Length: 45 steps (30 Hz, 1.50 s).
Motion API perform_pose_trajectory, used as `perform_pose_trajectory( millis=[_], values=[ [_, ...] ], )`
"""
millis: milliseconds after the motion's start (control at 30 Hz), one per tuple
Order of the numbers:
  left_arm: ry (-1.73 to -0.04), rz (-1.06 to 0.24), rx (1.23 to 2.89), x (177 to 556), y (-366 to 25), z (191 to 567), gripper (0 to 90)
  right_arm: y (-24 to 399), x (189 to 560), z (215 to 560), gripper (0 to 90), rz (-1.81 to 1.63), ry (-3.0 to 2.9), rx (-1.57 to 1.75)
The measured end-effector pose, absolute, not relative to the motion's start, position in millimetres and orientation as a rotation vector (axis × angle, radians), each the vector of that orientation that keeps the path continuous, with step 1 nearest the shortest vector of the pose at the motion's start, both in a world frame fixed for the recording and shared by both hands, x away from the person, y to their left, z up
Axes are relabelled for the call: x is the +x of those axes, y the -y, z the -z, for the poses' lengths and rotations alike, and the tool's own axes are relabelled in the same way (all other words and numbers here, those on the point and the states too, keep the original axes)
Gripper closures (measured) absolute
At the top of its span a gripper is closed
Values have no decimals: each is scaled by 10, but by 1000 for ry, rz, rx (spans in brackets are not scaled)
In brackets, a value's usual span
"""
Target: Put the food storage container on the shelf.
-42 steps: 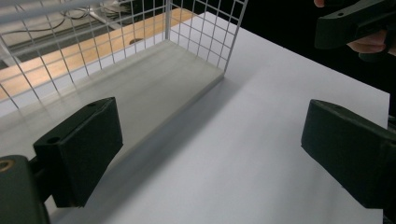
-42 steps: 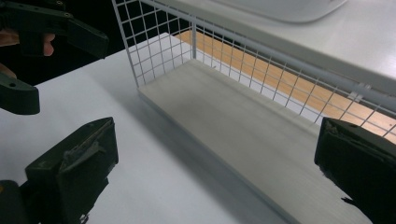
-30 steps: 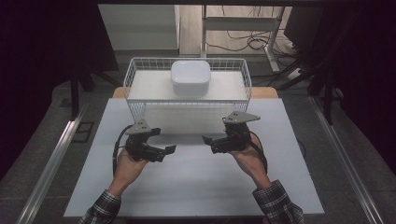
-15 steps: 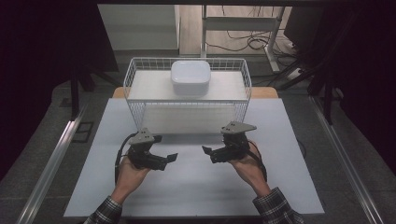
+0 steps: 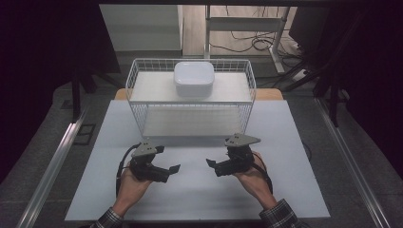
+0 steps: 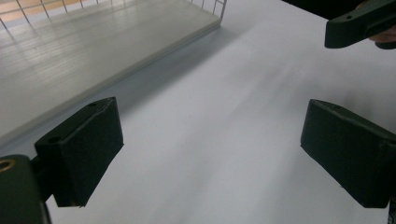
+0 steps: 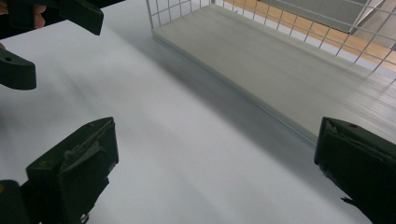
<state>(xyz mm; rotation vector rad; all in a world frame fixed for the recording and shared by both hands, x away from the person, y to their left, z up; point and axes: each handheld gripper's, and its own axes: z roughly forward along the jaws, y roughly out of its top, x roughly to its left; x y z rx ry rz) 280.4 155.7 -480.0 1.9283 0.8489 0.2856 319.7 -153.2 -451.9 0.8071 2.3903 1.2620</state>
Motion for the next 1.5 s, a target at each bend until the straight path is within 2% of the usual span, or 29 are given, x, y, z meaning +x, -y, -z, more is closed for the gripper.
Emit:
perform_pose_trajectory(
  millis=[1500],
  values=[
    [-1015, -331, 1925, 2192, -2222, 5137, 52, 2255, 2763, 4740, 0, -1172, -2327, 904]
  ],
)
